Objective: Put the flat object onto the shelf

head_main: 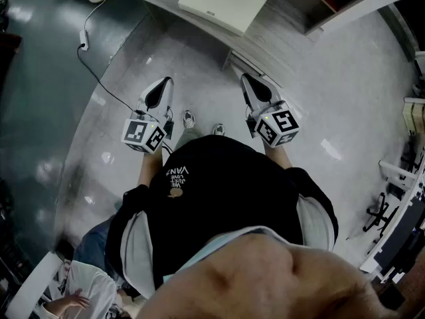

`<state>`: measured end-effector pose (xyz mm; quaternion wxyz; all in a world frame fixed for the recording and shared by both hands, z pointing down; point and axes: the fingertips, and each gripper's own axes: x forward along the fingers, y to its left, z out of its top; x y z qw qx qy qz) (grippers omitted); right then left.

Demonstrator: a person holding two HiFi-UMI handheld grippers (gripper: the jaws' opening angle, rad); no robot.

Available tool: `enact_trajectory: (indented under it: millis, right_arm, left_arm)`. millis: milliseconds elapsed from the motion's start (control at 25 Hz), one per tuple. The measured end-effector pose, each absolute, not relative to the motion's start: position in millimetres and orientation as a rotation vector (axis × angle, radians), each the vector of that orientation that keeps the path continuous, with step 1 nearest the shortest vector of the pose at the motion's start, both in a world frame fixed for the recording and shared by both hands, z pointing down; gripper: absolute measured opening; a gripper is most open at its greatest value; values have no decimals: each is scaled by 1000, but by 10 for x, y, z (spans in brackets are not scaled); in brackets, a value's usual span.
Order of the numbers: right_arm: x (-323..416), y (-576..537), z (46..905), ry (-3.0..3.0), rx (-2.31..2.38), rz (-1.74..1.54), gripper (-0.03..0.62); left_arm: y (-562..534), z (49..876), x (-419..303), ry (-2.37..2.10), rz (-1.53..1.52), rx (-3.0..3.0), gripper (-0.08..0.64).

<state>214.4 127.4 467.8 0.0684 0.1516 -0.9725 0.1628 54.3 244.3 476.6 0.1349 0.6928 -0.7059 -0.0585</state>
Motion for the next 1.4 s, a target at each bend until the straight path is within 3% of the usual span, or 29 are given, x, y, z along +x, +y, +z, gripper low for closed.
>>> enact_trajectory:
  millis: [1400]
  right_arm:
    - [1514,915,4694,-2860,902,596,-2]
  left_arm:
    - [1962,4847,-546,-1807,-180,2171,2]
